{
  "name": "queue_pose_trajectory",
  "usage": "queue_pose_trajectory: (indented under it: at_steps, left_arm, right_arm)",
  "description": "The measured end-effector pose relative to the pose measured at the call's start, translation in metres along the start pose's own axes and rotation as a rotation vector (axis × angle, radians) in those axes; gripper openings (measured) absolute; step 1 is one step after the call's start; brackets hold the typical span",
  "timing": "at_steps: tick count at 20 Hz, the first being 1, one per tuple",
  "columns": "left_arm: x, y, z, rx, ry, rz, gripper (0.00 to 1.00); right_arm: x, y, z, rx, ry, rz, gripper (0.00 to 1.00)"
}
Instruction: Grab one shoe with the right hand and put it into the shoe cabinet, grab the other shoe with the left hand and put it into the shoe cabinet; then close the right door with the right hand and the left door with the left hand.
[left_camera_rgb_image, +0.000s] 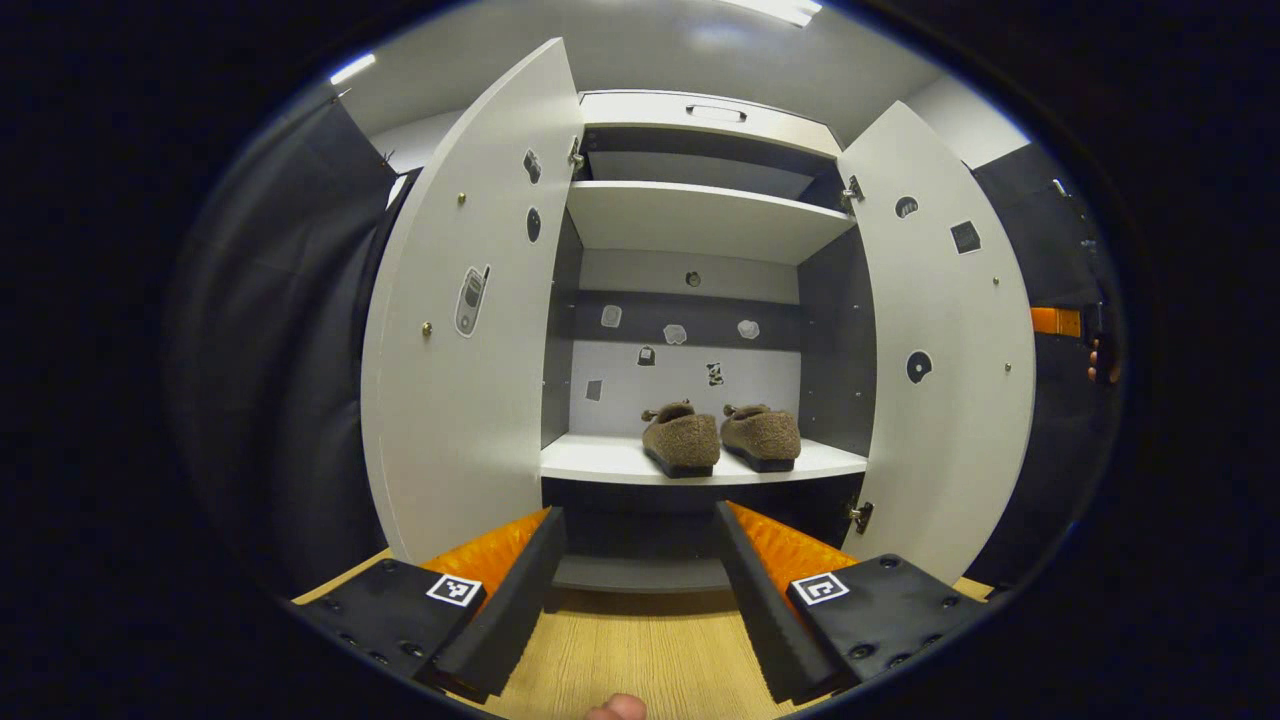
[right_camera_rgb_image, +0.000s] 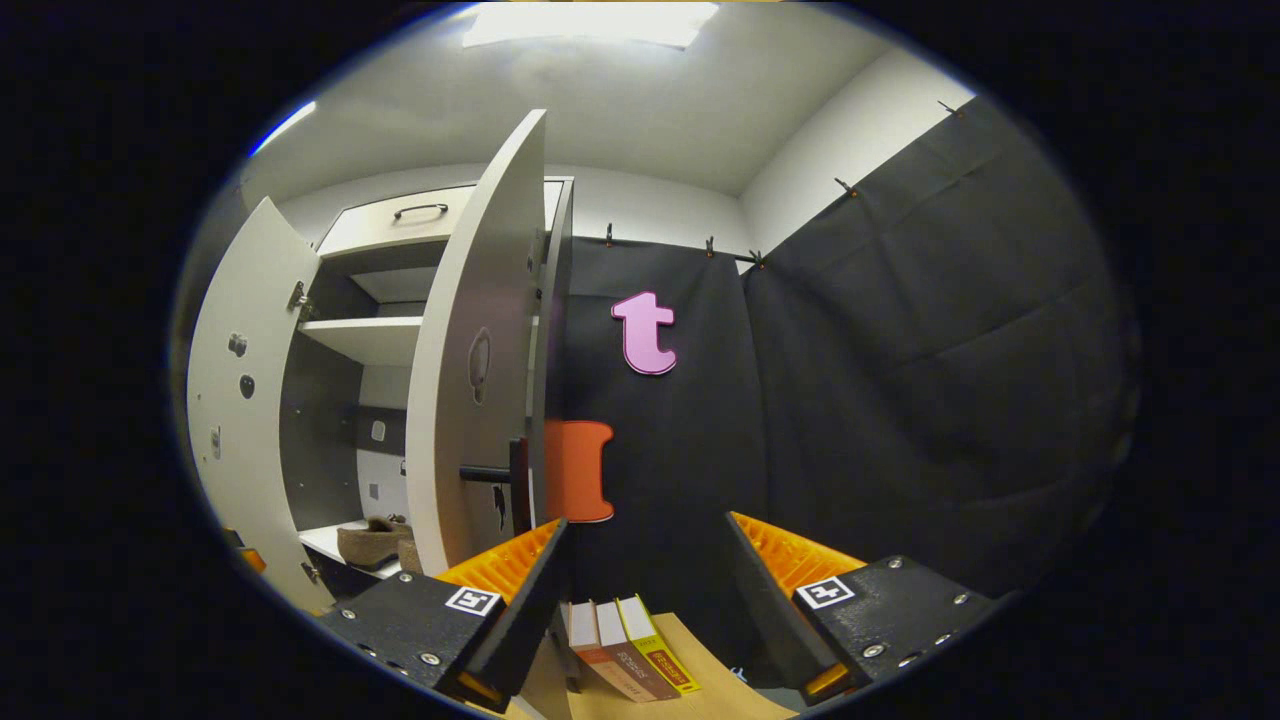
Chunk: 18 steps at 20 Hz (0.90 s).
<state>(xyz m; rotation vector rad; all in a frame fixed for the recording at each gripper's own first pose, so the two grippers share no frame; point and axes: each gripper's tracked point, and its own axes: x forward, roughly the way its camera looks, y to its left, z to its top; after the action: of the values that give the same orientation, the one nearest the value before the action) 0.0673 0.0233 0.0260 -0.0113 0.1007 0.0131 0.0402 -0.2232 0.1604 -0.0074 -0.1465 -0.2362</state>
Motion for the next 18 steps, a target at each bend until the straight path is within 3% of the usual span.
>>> queue_pose_trajectory:
  at_steps: [3,4,5,13,18]
  left_arm:
    - [0.0,-0.002,-0.001,-0.018,-0.002,0.001,0.96]
    - [0.002,-0.001,-0.001,-0.019,-0.003,0.002,0.97]
    - [0.002,-0.001,0.0,-0.018,-0.007,0.002,0.97]
    - [0.001,0.006,0.003,-0.012,-0.023,-0.015,0.97]
    - [-0.001,0.012,0.003,-0.013,-0.02,-0.029,0.97]
  right_arm:
    - [0.004,-0.001,0.008,-0.034,-0.029,-0.011,0.91]
    - [0.005,0.0,0.008,-0.031,-0.027,-0.01,0.98]
    - [0.004,0.002,0.006,-0.029,-0.017,-0.003,0.91]
    - [-0.004,0.028,0.006,-0.035,-0.017,-0.031,0.88]
    - [-0.008,0.079,0.0,0.066,0.011,0.08,0.88]
